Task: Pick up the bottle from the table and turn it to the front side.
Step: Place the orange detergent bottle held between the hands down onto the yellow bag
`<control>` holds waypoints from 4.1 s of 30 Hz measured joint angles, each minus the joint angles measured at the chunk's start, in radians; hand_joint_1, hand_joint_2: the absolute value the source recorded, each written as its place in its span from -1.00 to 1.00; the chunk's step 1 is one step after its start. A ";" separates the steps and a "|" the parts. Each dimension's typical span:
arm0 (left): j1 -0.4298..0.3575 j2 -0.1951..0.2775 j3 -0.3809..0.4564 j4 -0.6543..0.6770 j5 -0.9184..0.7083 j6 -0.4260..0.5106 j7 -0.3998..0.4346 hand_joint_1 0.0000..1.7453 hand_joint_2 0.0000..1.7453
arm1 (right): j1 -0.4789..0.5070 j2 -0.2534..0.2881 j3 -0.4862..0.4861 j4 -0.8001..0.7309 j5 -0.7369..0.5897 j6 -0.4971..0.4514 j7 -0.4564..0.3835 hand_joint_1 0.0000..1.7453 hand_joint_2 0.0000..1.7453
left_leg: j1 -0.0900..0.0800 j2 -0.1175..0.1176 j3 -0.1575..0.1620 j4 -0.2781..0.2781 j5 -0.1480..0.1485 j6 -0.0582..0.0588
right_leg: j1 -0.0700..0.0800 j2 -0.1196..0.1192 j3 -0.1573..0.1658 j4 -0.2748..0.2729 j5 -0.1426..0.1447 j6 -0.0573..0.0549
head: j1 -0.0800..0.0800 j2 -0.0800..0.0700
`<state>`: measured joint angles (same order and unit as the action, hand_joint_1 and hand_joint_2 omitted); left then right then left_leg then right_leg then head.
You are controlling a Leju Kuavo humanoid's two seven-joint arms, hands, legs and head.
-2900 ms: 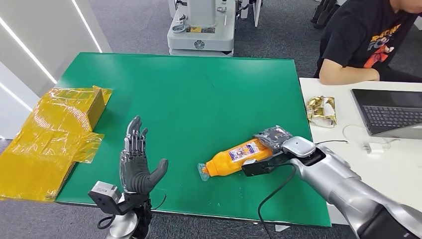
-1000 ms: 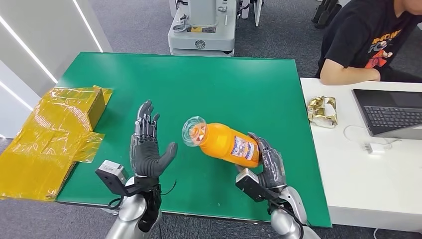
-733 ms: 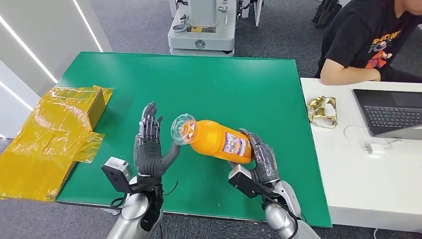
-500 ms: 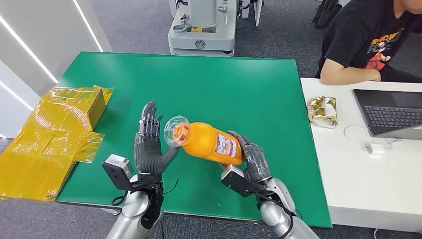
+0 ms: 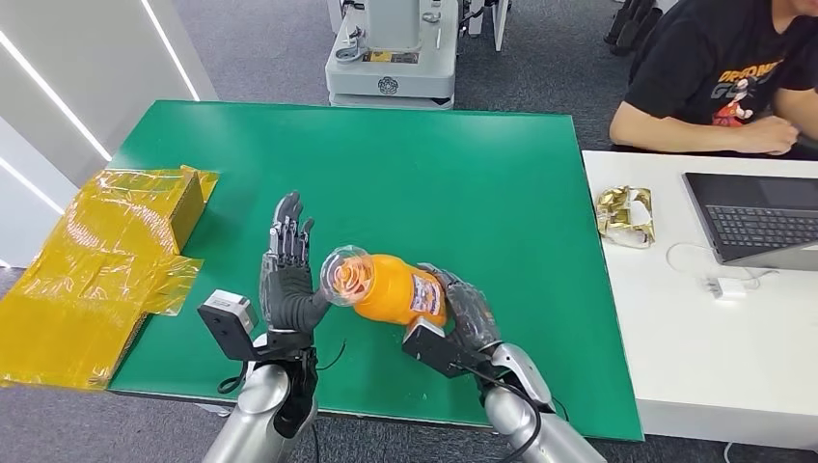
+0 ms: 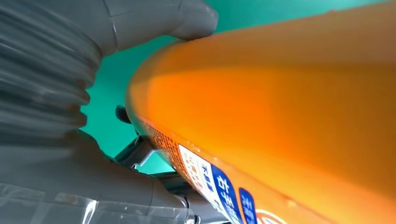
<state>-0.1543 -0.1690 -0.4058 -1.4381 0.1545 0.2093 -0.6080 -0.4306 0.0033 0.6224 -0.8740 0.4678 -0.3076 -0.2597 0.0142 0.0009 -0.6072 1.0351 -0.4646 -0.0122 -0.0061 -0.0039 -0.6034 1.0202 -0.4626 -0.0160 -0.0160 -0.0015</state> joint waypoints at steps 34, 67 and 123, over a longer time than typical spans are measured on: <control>0.025 0.005 0.000 -0.035 -0.014 -0.064 0.001 -1.00 1.00 | -0.017 0.002 -0.106 -0.005 -0.041 -0.084 -0.001 1.00 1.00 | 0.000 0.000 0.000 0.000 0.000 0.000 | 0.000 0.000 0.000 0.000 0.000 0.000 | 0.000 0.000; 0.032 -0.003 -0.001 -0.025 -0.027 -0.064 0.012 -0.94 1.00 | -0.076 0.077 0.012 0.059 0.079 0.207 0.041 1.00 1.00 | 0.000 0.000 0.000 0.000 0.000 0.000 | 0.000 0.000 0.000 0.000 0.000 0.000 | 0.000 0.000; 0.018 0.005 0.002 0.030 -0.019 -0.035 -0.021 1.00 1.00 | 0.299 0.100 -0.085 -0.442 -0.434 -0.205 -0.354 -1.00 1.00 | 0.000 0.000 0.000 -0.001 0.000 0.000 | 0.000 0.000 -0.001 0.000 -0.001 -0.001 | 0.000 0.000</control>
<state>-0.1361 -0.1635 -0.4034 -1.4076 0.1354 0.1746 -0.6287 -0.1319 0.1029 0.5375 -1.3161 0.0338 -0.5122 -0.6142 0.0142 0.0010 -0.6074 1.0346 -0.4649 -0.0124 -0.0061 -0.0039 -0.6041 1.0199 -0.4634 -0.0165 -0.0161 -0.0015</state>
